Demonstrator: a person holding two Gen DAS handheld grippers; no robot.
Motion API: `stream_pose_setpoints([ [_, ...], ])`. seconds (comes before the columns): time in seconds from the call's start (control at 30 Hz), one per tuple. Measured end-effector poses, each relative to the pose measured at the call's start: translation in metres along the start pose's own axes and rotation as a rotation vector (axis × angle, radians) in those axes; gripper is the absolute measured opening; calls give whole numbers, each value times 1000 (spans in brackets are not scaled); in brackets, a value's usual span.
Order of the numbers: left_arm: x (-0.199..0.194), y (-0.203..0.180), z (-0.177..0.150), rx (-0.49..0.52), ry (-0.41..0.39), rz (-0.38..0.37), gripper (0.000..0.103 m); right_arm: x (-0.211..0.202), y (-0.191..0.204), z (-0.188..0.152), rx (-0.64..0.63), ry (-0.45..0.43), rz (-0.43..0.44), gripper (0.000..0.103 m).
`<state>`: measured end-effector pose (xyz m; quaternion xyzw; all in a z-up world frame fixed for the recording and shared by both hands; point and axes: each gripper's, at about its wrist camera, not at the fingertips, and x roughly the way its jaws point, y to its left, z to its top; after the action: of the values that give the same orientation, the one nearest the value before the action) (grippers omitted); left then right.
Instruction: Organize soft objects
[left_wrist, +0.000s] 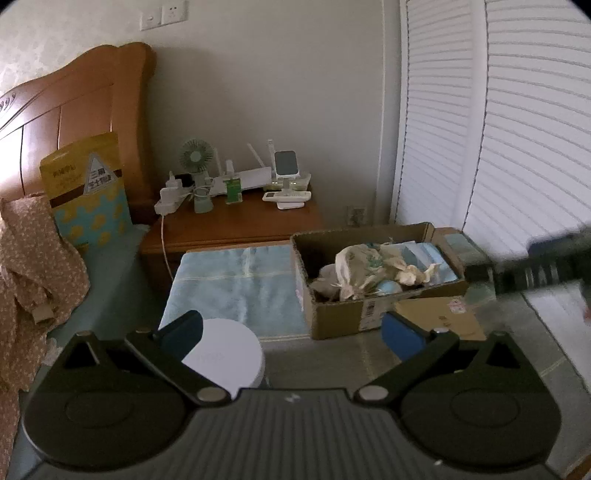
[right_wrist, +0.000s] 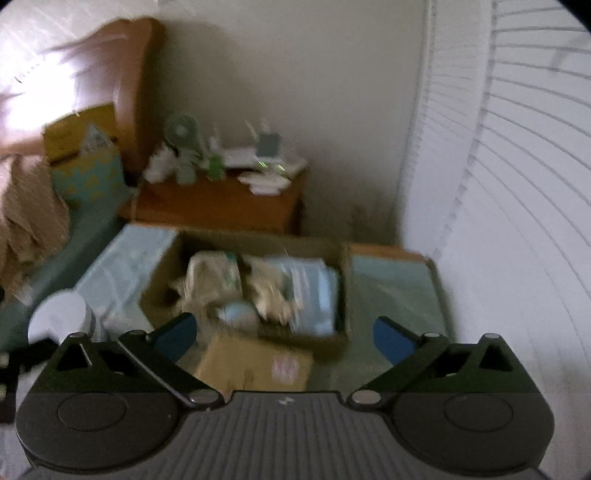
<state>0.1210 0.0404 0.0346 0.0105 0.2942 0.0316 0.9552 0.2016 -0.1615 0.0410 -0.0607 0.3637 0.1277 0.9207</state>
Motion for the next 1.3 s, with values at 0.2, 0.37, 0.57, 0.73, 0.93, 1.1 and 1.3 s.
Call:
stream_pose_setpoints([
  [0.2, -9, -9, 3, 12, 62, -30, 102, -33, 12, -29, 54, 53, -72, 103],
  [0.37, -15, -13, 1, 2, 90, -55, 102, -53, 18, -37, 66, 44, -83, 103],
  [0.57, -19, -13, 1, -5, 95, -52, 102, -58, 21, -37, 72, 42, -94, 103],
  [0.73, -20, -13, 2, -4, 97, -48, 102, -62, 19, -38, 82, 34, -96, 103],
  [0.93, -20, -15, 4, 5, 92, -46, 102, -62, 17, -38, 86, 29, -97, 103],
  [1.1, -20, -17, 7, 13, 86, -44, 102, -64, 15, -38, 88, 25, -99, 103],
  [1.3, -20, -20, 9, 20, 81, -49, 102, -65, 12, -39, 93, 23, -105, 103],
])
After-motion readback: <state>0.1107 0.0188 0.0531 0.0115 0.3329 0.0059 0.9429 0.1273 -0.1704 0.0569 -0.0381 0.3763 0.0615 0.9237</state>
